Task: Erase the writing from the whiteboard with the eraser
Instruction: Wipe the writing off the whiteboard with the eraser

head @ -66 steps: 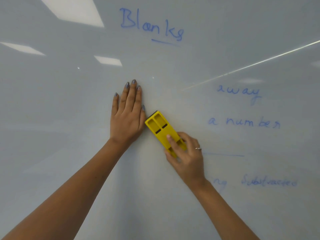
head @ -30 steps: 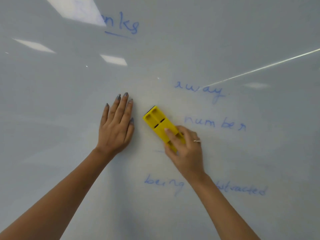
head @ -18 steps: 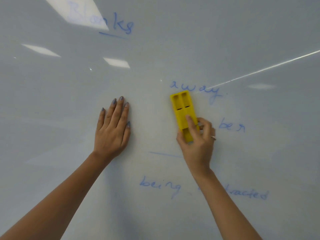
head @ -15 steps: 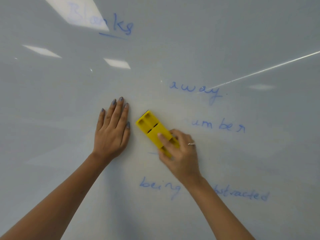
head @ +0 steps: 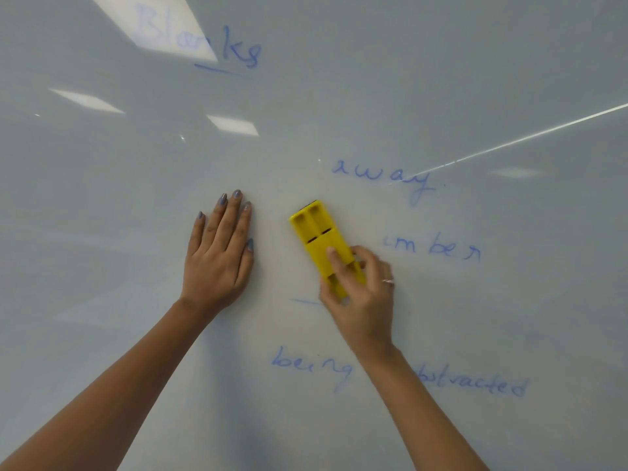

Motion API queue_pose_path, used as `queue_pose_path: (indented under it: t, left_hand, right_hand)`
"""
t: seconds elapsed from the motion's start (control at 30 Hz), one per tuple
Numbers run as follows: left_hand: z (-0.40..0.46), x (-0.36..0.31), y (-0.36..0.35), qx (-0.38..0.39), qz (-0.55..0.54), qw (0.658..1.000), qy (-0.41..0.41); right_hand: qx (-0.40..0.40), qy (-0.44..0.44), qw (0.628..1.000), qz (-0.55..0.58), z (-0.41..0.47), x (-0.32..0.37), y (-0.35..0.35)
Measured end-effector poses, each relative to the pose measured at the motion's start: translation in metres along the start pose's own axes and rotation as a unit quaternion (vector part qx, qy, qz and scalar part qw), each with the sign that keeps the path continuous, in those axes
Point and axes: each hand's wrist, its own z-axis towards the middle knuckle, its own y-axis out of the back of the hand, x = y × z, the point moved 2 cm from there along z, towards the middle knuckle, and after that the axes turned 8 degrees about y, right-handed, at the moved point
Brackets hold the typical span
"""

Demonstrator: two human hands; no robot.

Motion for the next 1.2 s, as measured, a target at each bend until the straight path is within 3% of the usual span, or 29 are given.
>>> queue_pose_path:
  t: [0.1,0.23,0.3,0.4,0.47,0.53,0.7,0.8,0.87,1.07,1.2]
  left_hand:
    - [0.0,-0.001,0.002,0.0,-0.003,1.0,0.0]
    - [0.001,-0.003,0.004,0.001,-0.003,1.0,0.002]
    - [0.001,-0.004,0.004,0.001,-0.002,1.0,0.008]
    - [0.0,-0.006,0.003,0.003,0.002,1.0,0.016]
    - [0.0,-0.008,0.004,0.006,0.004,1.0,0.018]
    - [0.0,-0.008,0.005,0.006,0.003,1.0,0.019]
    - [0.0,-0.017,0.005,-0.001,-0.005,0.999,0.032]
    - [-0.002,-0.025,0.001,0.003,-0.006,1.0,0.027]
    - [-0.004,-0.025,-0.001,0.003,-0.002,1.0,0.027]
    - [-0.005,-0.025,-0.003,0.004,0.013,0.999,0.03]
    - [-0.005,-0.025,-0.003,0.004,0.014,0.999,0.03]
  right_hand:
    - [0.054,0.078,0.995,0.006,-0.014,0.01,-0.002]
    - [0.044,0.091,0.995,-0.022,-0.011,-0.019,0.014]
    - [0.0,0.021,0.999,-0.038,-0.008,-0.043,0.026]
    - [-0.078,-0.15,0.984,-0.053,-0.008,-0.067,0.037]
    - [-0.097,-0.194,0.975,-0.051,-0.01,-0.065,0.036]
    - [-0.083,-0.162,0.982,-0.045,-0.013,-0.054,0.03]
    - [0.027,0.042,0.999,0.005,-0.029,-0.029,0.021]
    - [0.057,0.085,0.995,-0.009,-0.027,-0.045,0.033]
    - [0.032,0.05,0.998,-0.026,-0.023,-0.069,0.047]
    - [-0.086,-0.192,0.976,-0.055,-0.026,-0.133,0.081]
    - [-0.097,-0.202,0.973,-0.057,-0.027,-0.114,0.071]
